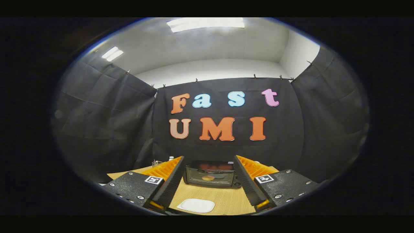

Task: Open the toaster oven, put the food inside, and close the toaster oven door.

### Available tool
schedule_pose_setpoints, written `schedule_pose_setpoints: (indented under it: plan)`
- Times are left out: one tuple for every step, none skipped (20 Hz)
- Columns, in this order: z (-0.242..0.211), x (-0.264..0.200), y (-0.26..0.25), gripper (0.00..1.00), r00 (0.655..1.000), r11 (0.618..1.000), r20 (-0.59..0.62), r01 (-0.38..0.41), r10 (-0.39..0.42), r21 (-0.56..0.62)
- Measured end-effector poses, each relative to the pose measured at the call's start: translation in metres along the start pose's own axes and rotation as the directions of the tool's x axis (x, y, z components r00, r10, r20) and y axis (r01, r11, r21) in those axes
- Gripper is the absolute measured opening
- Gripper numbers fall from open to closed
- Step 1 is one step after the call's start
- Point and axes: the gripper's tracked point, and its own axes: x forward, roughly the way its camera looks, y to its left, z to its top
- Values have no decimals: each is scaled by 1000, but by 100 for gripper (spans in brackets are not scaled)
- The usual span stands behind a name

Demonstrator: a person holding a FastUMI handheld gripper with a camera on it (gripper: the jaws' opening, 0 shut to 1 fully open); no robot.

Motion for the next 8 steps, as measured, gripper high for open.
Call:
schedule_pose_setpoints:
  plan:
    - [0, -1, 0, 88, 1000, 1000, 0, -2, 2, -3]
    - [-2, -1, 0, 88, 1000, 1000, 0, -1, 1, -4]
    - [-1, -3, 1, 88, 1000, 1000, -1, -2, 2, -5]
    - [-2, -3, 2, 88, 1000, 1000, -3, -4, 4, -6]
    - [-3, -3, 2, 88, 1000, 1000, -4, -3, 3, -6]
    - [-3, -2, 4, 88, 1000, 1000, -6, -8, 8, -8]
    - [-4, -2, 5, 88, 1000, 1000, -8, -9, 9, -10]
    - [-3, -2, 6, 88, 1000, 1000, -8, -13, 12, -12]
